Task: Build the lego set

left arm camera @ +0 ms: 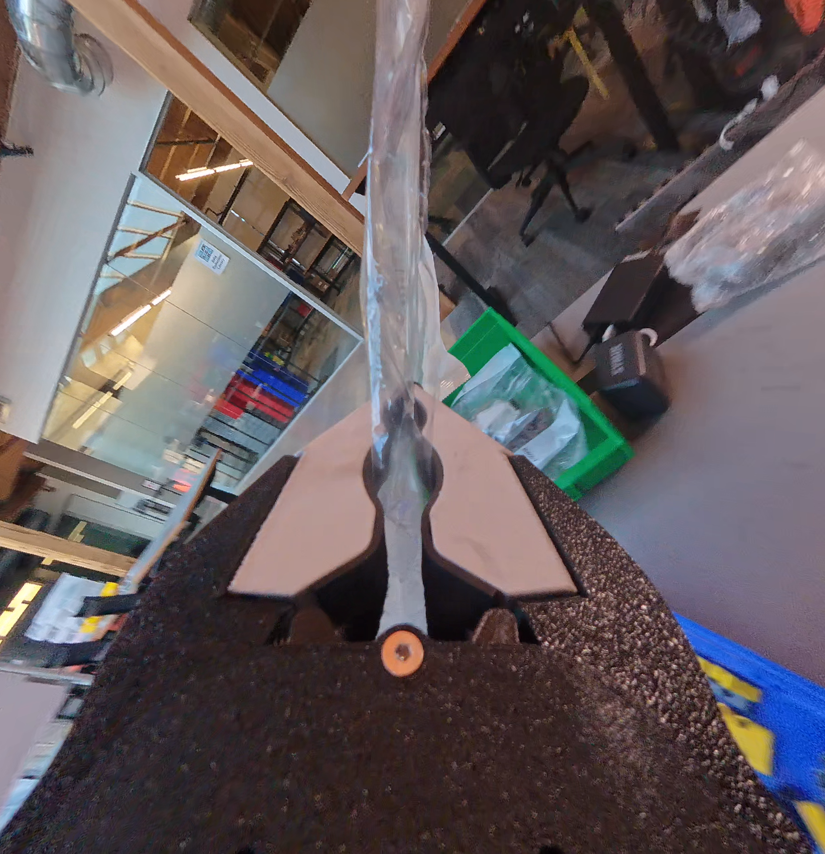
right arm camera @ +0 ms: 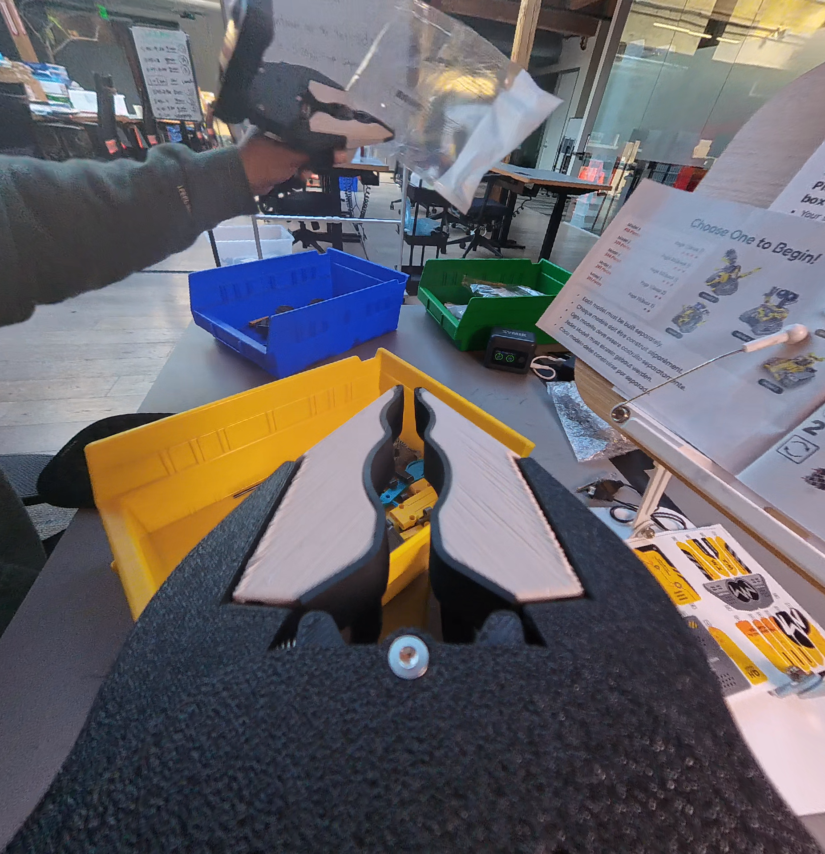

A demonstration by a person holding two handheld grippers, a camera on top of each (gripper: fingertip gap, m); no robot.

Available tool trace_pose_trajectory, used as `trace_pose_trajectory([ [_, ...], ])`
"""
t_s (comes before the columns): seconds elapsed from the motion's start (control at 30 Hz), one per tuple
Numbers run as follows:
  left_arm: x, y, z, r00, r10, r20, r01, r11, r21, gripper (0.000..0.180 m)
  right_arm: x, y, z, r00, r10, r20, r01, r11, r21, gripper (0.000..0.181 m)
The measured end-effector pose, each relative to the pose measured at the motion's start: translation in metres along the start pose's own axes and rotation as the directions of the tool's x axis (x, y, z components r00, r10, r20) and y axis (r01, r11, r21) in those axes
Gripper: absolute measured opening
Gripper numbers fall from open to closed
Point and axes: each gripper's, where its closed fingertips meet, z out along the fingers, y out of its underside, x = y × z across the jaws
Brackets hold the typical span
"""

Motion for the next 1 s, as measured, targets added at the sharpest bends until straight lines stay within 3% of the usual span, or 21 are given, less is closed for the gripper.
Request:
trace_pose_trajectory([
  [0.1, -0.008, 0.025, 0.061, 0.963, 0.268, -0.008, -0.268, 0.962, -0.058, 0.0, -0.003, 0.005, 0.006, 1.0, 0.018, 0.014, -0.018, 1.0, 0.003, 0.002],
  [0.2, -0.008, 0.054, 0.118, 0.901, 0.432, -0.03, -0.433, 0.895, -0.106, 0.0, 0.001, 0.01, 0.01, 0.997, 0.068, 0.021, -0.069, 0.997, 0.017, 0.001],
  [0.33, 0.004, 0.098, 0.179, 0.846, 0.522, -0.111, -0.534, 0.833, -0.143, 0.001, 0.014, 0.008, 0.011, 0.988, 0.155, 0.004, -0.155, 0.986, 0.067, 0.001],
  [0.5, 0.038, 0.172, 0.218, 0.765, 0.547, -0.339, -0.626, 0.756, -0.192, 0.011, 0.026, 0.006, 0.022, 0.981, 0.195, -0.003, -0.194, 0.977, 0.091, 0.001],
  [0.57, 0.052, 0.195, 0.22, 0.766, 0.457, -0.452, -0.592, 0.775, -0.22, 0.031, 0.029, 0.009, 0.03, 0.981, 0.194, -0.007, -0.193, 0.978, 0.081, 0.001],
  [0.63, 0.057, 0.202, 0.217, 0.777, 0.365, -0.513, -0.539, 0.807, -0.242, 0.04, 0.03, 0.013, 0.037, 0.98, 0.199, -0.003, -0.198, 0.978, 0.069, 0.001],
  [0.73, 0.061, 0.203, 0.202, 0.789, 0.117, -0.604, -0.376, 0.869, -0.323, 0.061, 0.03, 0.019, 0.043, 0.978, 0.21, 0.005, -0.21, 0.976, 0.057, 0.001],
  [0.87, 0.046, 0.191, 0.186, 0.806, -0.103, -0.583, -0.177, 0.898, -0.403, 0.057, 0.03, 0.022, 0.047, 0.973, 0.228, 0.013, -0.229, 0.972, 0.057, 0.001],
  [1.0, 0.04, 0.197, 0.181, 0.819, -0.345, -0.457, 0.022, 0.816, -0.577, 0.048, 0.029, 0.022, 0.051, 0.971, 0.236, 0.022, -0.237, 0.97, 0.061, 0.001],
])
